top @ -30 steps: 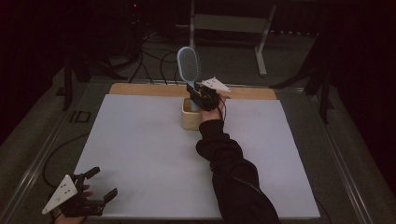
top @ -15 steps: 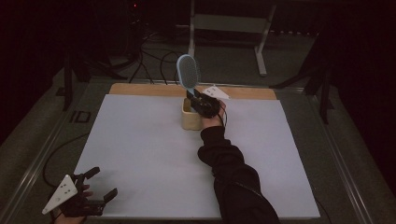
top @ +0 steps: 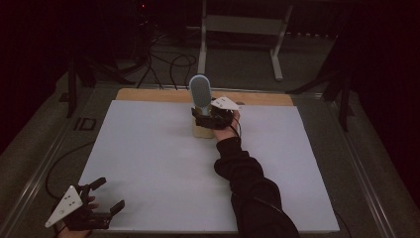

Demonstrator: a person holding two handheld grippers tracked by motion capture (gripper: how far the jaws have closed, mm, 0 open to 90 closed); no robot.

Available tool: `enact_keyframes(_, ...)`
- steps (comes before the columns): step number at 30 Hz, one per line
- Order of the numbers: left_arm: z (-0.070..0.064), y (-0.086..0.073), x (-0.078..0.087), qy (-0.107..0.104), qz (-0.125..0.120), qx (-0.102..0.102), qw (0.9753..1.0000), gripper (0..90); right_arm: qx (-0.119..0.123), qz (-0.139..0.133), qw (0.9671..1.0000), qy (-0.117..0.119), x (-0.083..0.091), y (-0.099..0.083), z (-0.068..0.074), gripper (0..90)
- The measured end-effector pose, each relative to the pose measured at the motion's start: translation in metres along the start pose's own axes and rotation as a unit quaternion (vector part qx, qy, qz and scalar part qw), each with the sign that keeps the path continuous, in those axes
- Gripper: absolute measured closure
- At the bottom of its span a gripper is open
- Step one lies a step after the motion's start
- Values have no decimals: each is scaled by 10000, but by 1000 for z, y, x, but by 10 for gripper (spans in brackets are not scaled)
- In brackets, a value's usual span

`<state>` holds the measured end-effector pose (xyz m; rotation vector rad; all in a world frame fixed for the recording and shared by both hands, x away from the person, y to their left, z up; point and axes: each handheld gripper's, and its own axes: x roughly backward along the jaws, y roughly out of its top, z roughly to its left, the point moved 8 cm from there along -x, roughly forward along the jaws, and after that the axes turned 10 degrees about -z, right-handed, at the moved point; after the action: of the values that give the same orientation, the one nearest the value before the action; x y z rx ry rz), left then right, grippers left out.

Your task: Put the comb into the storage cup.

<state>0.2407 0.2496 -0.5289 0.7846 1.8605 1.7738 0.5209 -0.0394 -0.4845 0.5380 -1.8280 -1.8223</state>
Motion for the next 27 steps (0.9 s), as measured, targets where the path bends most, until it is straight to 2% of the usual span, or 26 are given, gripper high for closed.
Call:
enact_keyframes(6, 0, 0, 0, 10, 2, -1, 10000, 0, -115, 86, 9999, -38, 3, -1, -3, 95)
enact_keyframes(20, 0, -1, -4, 34, 47, 1, 10000, 0, -68, 420, 9991, -52, 5, 3, -11, 96)
enact_keyframes(27, -1, -2, -4, 36, 74, 7, 10000, 0, -108, 462, 9989, 0, 5, 7, -14, 95)
